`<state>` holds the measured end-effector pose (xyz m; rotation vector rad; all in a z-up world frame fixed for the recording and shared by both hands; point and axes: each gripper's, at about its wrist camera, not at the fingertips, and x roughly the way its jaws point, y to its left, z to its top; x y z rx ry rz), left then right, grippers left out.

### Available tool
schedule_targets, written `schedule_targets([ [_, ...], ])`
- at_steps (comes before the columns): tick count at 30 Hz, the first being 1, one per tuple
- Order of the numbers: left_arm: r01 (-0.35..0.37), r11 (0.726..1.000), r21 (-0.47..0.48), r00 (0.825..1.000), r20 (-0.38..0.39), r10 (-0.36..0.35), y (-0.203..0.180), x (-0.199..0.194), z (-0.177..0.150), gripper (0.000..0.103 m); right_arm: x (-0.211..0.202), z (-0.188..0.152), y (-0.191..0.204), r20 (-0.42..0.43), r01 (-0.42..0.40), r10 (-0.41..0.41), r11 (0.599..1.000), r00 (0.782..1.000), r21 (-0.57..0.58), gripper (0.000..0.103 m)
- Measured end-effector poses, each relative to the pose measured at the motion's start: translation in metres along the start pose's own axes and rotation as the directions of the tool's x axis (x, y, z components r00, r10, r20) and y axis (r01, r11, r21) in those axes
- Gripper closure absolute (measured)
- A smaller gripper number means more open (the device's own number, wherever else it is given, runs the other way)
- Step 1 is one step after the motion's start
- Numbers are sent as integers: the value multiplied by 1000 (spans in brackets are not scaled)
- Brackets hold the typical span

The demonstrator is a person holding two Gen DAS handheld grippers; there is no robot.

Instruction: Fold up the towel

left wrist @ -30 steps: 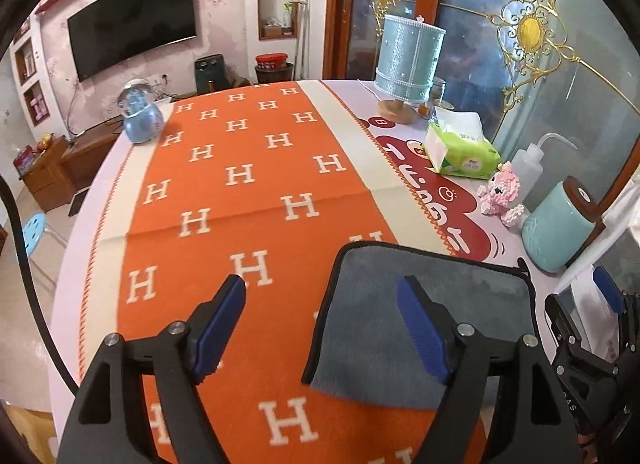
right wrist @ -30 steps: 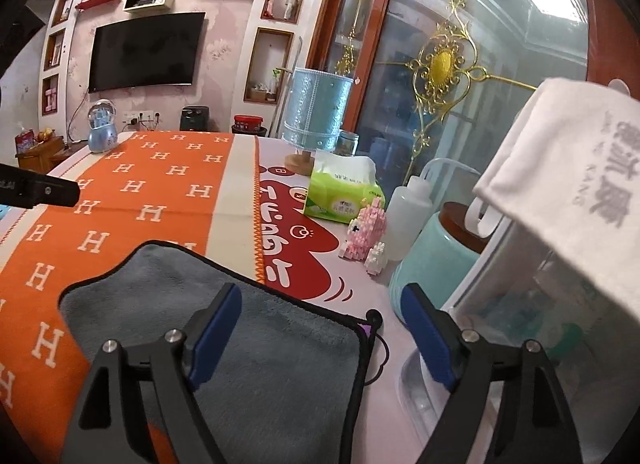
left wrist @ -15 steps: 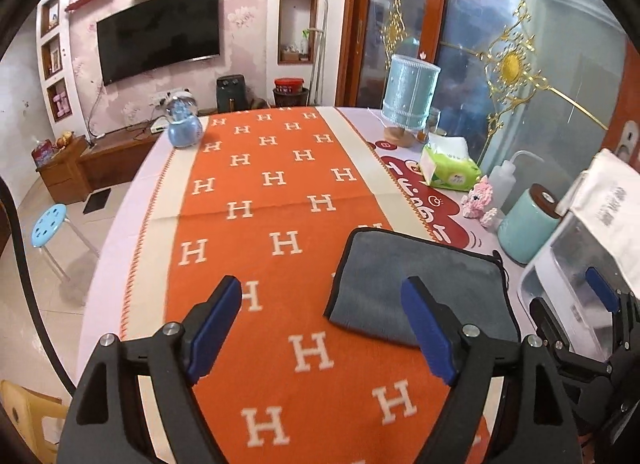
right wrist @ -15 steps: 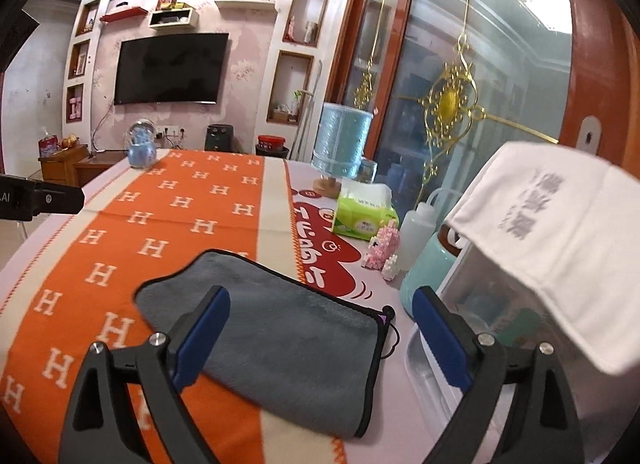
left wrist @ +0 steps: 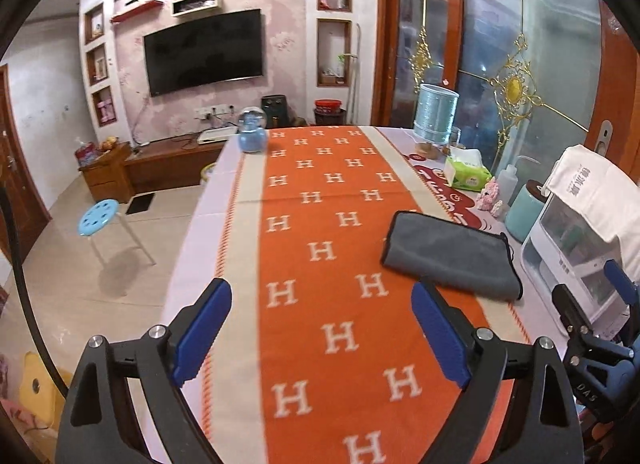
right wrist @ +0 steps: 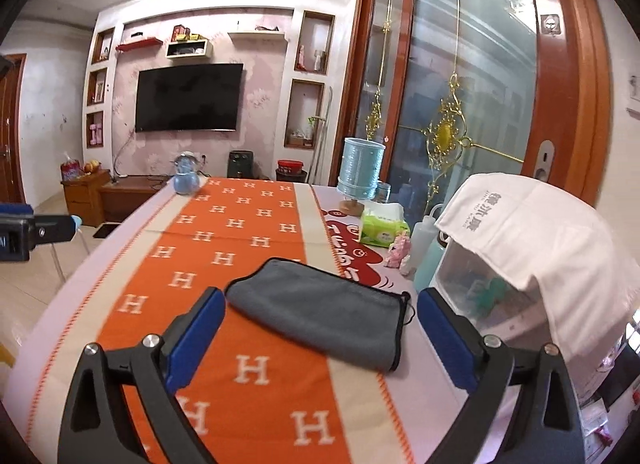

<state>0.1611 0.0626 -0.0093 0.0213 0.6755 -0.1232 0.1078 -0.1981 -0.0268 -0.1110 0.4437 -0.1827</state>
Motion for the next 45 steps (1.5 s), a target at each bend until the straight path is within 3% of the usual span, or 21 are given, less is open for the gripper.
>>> schedule_targets([
  [10, -59, 997, -44, 998, -27, 58, 45, -72, -55, 12, -55, -16, 22, -75, -114, 114, 993, 991, -2, 0],
  [16, -84, 993, -86, 994, -74, 78, 49, -92, -80, 12, -68, -22, 26, -192, -200, 194, 980, 962, -9, 0],
  [26, -69, 994, -87, 992, -107, 60, 2, -105, -82, 12, -83, -15, 23, -369, -278, 252, 960, 895, -20, 0],
  [35, -110, 994, -20, 987, -118, 107, -46, -115, -76, 11, -97, -12, -4, -420, -300, 279, 954, 863, 18, 0],
  [38, -103, 994, -32, 988, -120, 99, -50, -120, -74, 10, -102, -17, -10, -427, -287, 272, 958, 862, 32, 0],
  [40, -116, 992, -40, 987, -118, 111, -53, -124, -74, 4, -105, -20, -13, -423, -287, 275, 957, 864, 37, 0],
  [45, -103, 993, -61, 990, -101, 96, -58, -127, -75, 3, -107, -21, -24, -392, -254, 257, 965, 883, 60, 0],
])
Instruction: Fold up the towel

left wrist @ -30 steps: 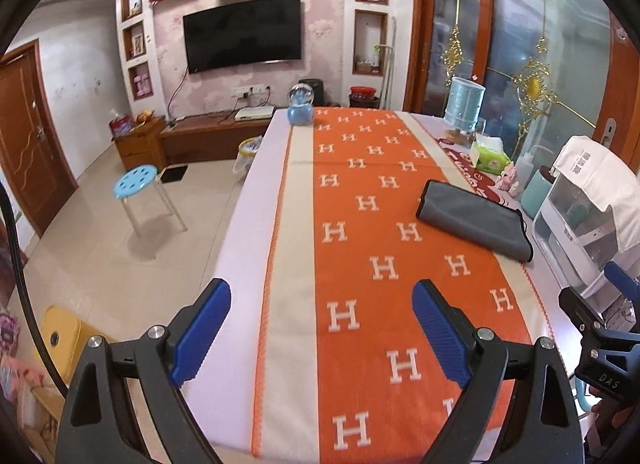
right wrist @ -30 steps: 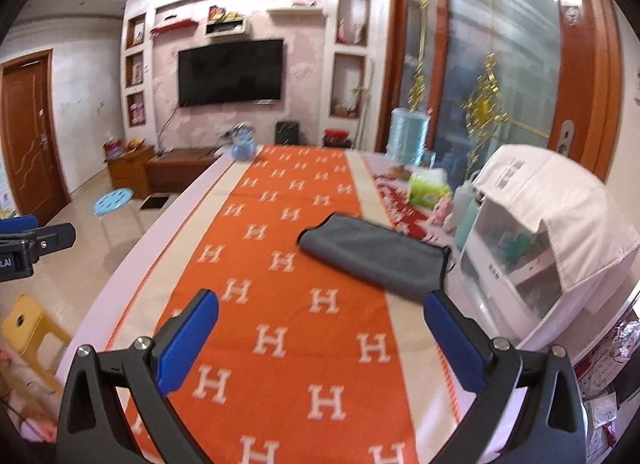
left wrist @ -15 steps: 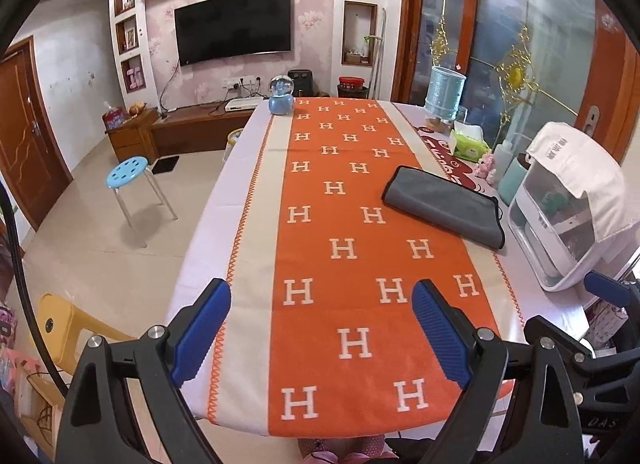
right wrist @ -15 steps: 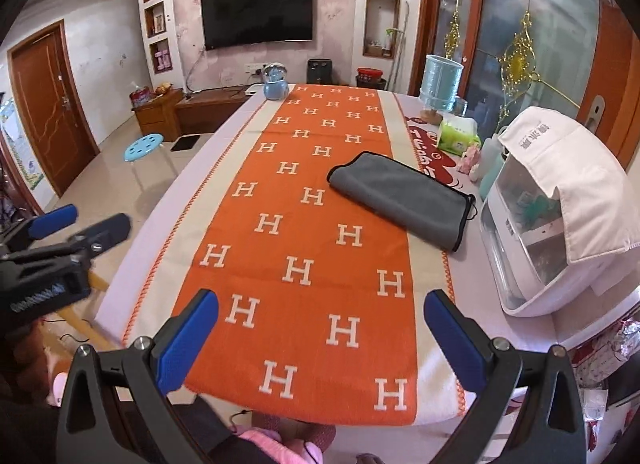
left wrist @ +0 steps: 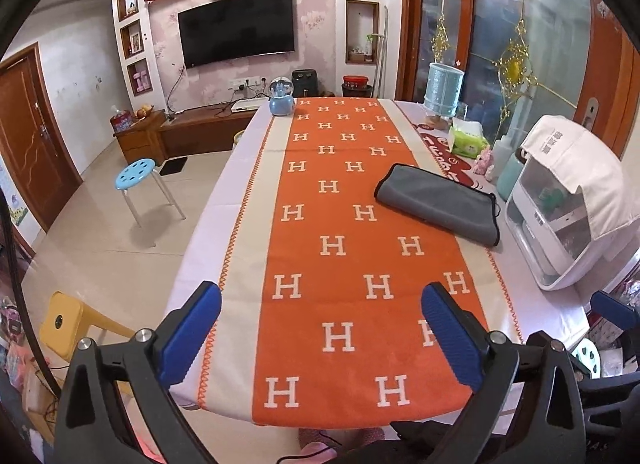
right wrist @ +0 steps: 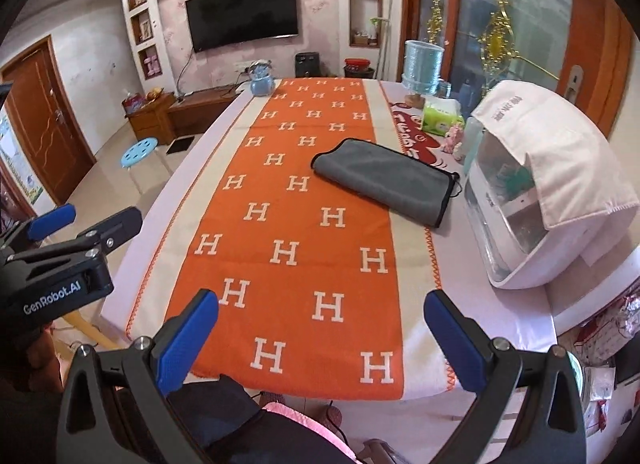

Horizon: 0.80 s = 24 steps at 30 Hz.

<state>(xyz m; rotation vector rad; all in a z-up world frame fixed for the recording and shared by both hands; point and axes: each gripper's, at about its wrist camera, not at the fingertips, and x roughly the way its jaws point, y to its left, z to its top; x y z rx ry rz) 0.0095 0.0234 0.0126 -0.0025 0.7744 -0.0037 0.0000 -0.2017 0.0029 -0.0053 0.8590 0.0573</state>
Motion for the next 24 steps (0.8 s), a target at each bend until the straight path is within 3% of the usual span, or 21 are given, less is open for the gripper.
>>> schedule_targets([
  [24, -42, 999, -4, 999, -27, 42, 5, 6, -4, 1, 10, 3, 3, -4, -8, 8, 1000, 1000, 23, 0],
])
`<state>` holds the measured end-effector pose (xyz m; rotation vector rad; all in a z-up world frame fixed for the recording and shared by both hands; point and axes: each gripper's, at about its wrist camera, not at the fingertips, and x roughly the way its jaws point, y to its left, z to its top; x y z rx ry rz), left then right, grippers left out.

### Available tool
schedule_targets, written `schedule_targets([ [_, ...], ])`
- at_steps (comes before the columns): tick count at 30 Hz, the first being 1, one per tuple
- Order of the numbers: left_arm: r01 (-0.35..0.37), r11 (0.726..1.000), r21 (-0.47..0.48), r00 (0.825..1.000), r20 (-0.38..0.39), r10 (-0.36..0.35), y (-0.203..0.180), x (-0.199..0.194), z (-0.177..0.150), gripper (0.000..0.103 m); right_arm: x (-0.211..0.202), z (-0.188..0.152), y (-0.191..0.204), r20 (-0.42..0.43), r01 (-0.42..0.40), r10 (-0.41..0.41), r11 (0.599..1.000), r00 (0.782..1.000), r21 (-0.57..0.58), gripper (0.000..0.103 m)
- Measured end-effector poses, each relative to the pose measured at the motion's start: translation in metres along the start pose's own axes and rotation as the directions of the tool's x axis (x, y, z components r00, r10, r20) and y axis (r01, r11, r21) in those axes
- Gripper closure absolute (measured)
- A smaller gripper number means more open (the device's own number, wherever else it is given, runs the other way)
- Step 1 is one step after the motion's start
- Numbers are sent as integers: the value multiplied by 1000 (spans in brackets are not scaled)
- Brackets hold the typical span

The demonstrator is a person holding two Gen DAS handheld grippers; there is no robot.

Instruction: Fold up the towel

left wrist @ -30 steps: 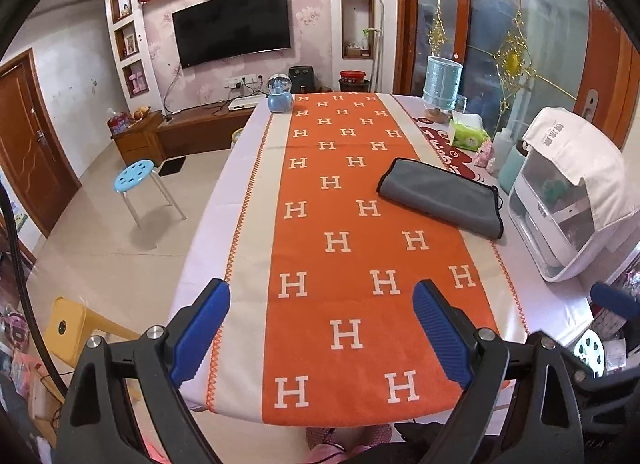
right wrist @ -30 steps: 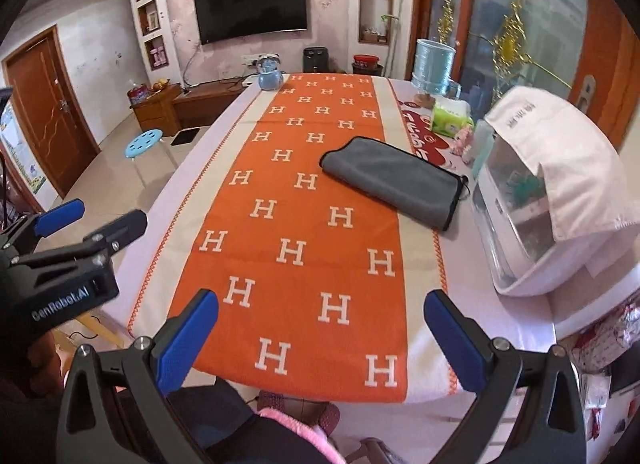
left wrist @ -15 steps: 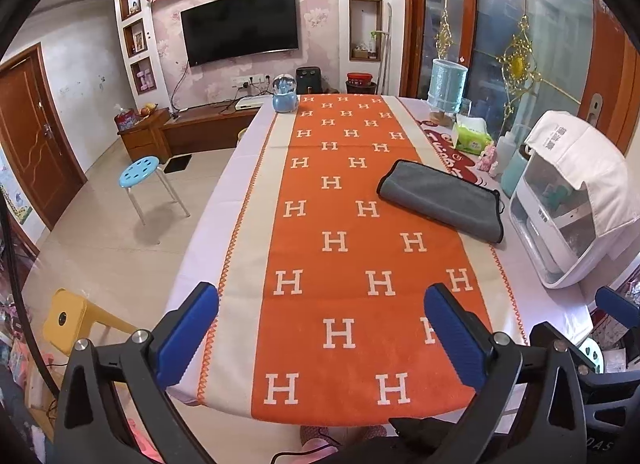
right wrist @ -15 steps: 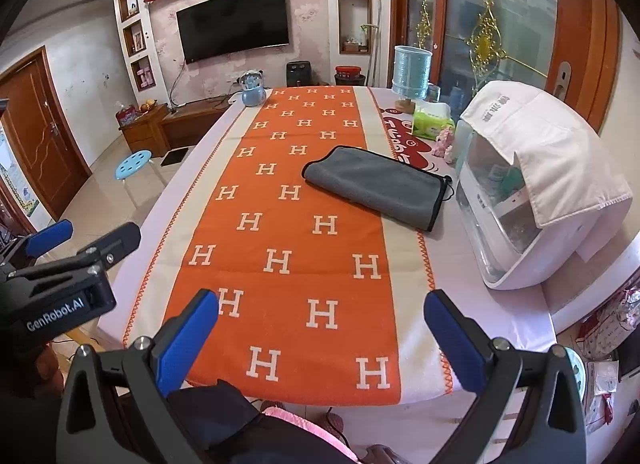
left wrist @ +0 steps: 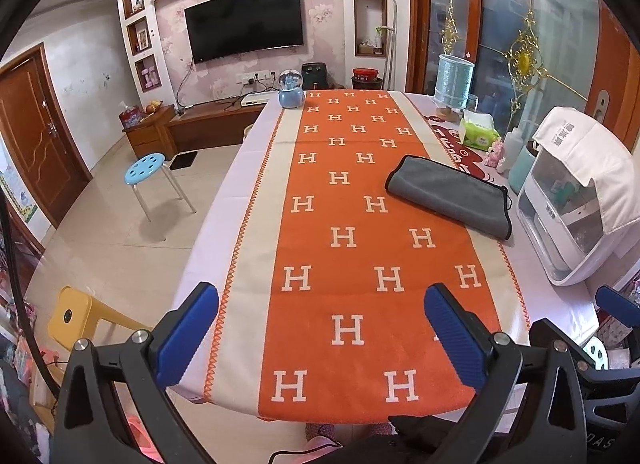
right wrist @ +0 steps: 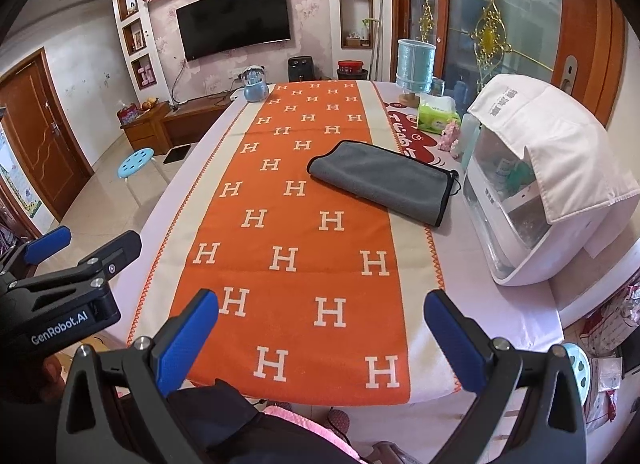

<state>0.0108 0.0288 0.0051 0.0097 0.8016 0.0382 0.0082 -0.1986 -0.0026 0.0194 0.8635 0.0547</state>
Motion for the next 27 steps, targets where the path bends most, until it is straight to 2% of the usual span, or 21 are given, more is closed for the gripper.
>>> schedule_targets([
  [12, 23, 999, 35, 1000, 3, -23, -2, 6, 8, 1, 8, -2, -6, -31, 24, -23, 999, 999, 49, 0],
  [27, 37, 998, 55, 999, -23, -35, -5, 29, 18, 1, 21, 8, -6, -47, 31, -28, 998, 999, 56, 0],
])
